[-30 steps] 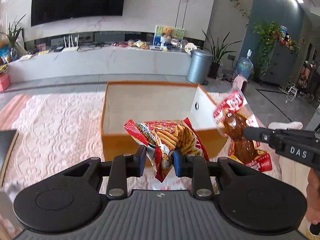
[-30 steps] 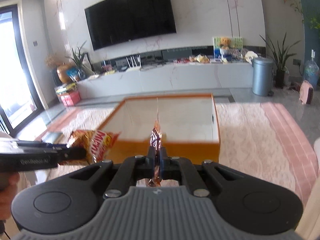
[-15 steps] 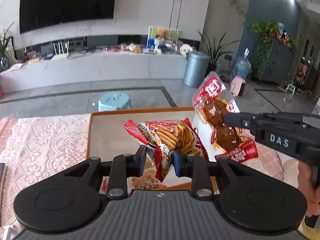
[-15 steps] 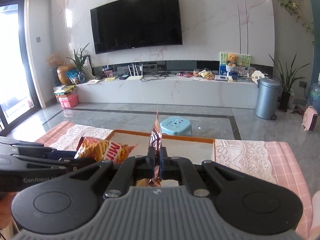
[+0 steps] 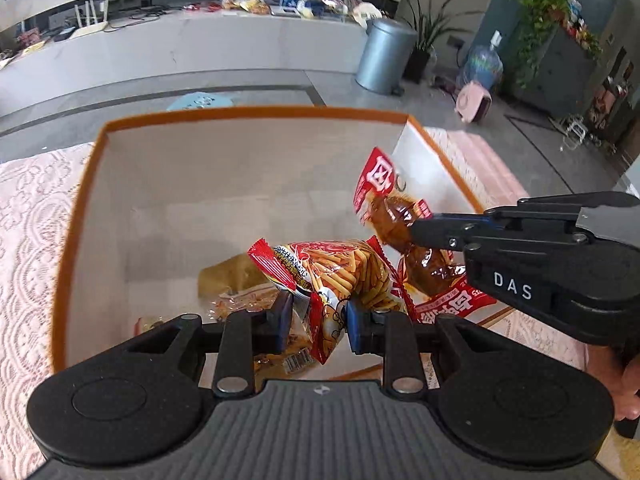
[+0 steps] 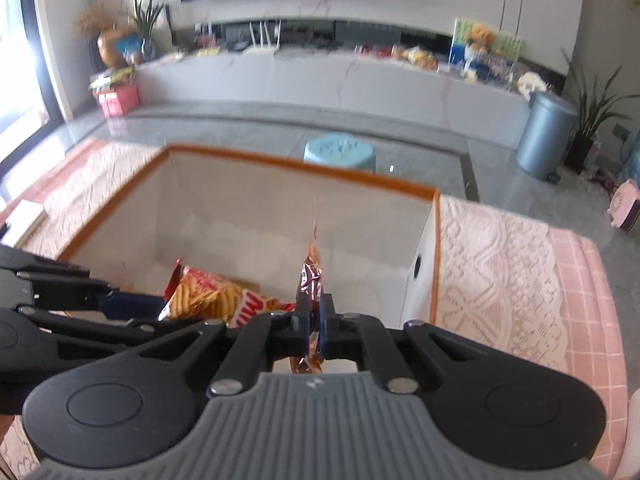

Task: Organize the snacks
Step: 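Lift both snacks over the orange box and open both tools to drop them, then withdraw both tools from the box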

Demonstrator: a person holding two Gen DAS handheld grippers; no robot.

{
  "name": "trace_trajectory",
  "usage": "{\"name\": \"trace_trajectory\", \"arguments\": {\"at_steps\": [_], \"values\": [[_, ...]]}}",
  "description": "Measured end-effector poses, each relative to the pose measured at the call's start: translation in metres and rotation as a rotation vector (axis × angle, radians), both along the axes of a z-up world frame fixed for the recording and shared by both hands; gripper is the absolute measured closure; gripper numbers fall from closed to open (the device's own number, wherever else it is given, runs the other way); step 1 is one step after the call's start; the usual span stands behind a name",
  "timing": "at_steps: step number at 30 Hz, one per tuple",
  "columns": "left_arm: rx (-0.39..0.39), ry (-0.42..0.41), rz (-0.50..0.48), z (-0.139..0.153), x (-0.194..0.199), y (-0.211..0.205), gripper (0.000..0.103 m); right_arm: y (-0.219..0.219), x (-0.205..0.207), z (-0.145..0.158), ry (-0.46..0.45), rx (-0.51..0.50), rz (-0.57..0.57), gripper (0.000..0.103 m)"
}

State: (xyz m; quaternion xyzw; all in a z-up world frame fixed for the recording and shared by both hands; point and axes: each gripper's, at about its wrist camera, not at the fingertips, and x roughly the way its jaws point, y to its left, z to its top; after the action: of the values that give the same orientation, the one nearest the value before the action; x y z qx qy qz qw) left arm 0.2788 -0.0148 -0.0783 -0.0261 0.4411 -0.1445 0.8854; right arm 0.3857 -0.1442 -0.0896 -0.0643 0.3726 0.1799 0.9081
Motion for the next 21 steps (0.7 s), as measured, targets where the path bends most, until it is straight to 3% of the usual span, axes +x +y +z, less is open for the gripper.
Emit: {"name": "trace_trajectory", "arguments": {"at_steps": [7, 16, 20, 21], "values": [[0.058, 0.033, -0.029, -0.013, 0.011, -0.014, 0.073, 0.003, 0.022, -0.018, 0.113, -0.042, -0.023, 0.103], [0.069, 0.070, -0.003, -0.015, 0.021, -0.021, 0.071, 0.010, 0.032, -0.032, 0.209, -0.094, -0.036, 0.103], [0.066, 0.085, 0.018, -0.018, 0.023, -0.020, 0.069, 0.010, 0.032, -0.031, 0.228, -0.082, -0.049, 0.103], [0.067, 0.081, 0.020, -0.018, 0.023, -0.021, 0.063, 0.010, 0.031, -0.031, 0.229, -0.085, -0.052, 0.103]]}}
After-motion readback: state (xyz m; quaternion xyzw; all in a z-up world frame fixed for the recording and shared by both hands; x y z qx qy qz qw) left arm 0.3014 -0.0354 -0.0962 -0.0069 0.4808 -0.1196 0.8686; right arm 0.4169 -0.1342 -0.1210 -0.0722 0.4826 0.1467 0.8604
